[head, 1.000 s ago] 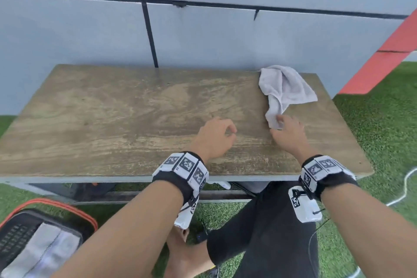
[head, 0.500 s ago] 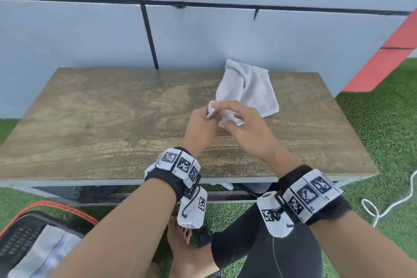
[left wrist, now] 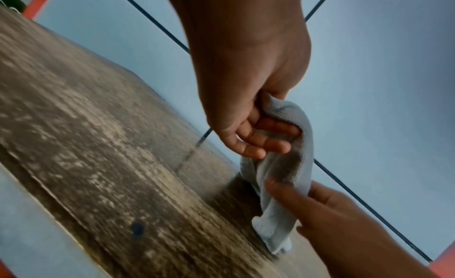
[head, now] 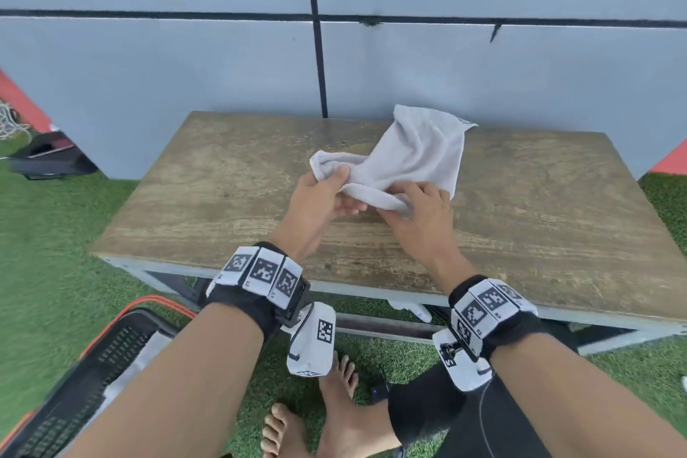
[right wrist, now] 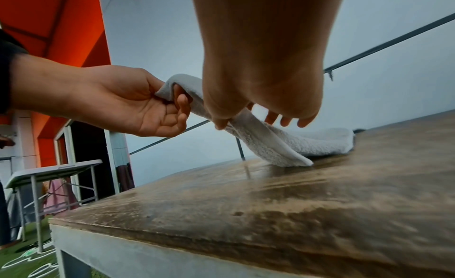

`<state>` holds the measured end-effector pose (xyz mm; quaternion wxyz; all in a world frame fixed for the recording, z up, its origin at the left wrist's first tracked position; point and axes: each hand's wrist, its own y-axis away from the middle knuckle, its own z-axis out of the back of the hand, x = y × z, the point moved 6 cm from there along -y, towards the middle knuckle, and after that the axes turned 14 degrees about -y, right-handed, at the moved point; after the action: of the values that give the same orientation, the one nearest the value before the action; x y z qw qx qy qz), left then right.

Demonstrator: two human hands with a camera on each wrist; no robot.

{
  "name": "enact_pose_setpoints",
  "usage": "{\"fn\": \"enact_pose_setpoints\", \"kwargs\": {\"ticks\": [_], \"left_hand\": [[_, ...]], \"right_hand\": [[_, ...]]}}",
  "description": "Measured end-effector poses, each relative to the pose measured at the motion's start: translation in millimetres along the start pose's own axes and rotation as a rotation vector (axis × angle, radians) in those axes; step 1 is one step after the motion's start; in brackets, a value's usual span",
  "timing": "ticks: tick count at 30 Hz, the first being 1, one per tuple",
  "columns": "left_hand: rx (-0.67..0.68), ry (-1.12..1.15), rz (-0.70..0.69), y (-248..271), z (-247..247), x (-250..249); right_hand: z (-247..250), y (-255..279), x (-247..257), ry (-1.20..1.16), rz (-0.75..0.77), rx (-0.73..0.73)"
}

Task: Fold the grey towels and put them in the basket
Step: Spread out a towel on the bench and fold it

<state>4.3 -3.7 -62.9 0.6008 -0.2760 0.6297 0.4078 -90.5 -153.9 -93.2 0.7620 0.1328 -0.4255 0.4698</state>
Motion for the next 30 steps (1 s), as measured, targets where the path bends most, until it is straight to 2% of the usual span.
{"fn": "enact_pose_setpoints", "kwargs": {"ticks": [2,4,8,12,14,16,18,19,20,21,22,23,25,26,30], "left_hand": [[-0.048,0.036,0.005,6.1,15.0,-1.2],[-0.136,0.087,0.017,11.8,33.0,-3.7],[-0.318,0.159,-0.013,21.6,74.0,-17.9],[-0.429,0.158,-0.036,22.6,115.3,-29.9],[-0.496,0.134,0.02,21.3,133.4,-25.5],[-0.53,0.042,0.149,19.4,143.5,-12.1],[-0.552,-0.182,0.307,21.7,144.4,0.9],[-0.574,-0.305,0.344,24.8,141.4,4.6],[-0.591,-0.412,0.308,29.2,134.9,2.9],[-0.587,-0.524,0.208,33.6,124.9,-3.2],[-0.516,-0.607,0.072,35.0,110.3,-8.3],[-0.394,-0.649,-0.068,36.2,92.7,-13.5],[-0.131,-0.638,-0.203,43.6,63.0,-18.9],[-0.097,-0.645,-0.25,45.5,58.6,-20.9],[-0.181,-0.665,-0.317,45.0,70.8,-25.3]], "right_hand": [[-4.4,-1.4,23.6,-0.05,0.123,-0.01],[-6.7,-0.2,41.5,-0.111,0.171,0.01],[-11.9,3.2,47.2,-0.087,0.131,0.072],[-12.2,2.7,33.8,-0.005,0.039,0.086],[-12.0,3.3,33.3,-0.06,0.002,0.101],[-14.7,3.9,43.1,-0.103,0.046,0.134],[-19.1,2.7,57.7,-0.132,0.091,0.161],[-21.2,1.7,66.1,-0.151,0.105,0.171],[-23.0,1.0,75.9,-0.169,0.12,0.176],[-24.7,0.4,86.1,-0.185,0.141,0.177],[-25.9,0.3,97.5,-0.201,0.169,0.176],[-27.0,0.0,108.4,-0.219,0.201,0.17],[-29.7,-0.8,126.1,-0.264,0.251,0.159],[-30.8,-1.0,133.0,-0.286,0.274,0.155],[-36.9,-3.7,137.1,-0.357,0.282,0.18]]}}
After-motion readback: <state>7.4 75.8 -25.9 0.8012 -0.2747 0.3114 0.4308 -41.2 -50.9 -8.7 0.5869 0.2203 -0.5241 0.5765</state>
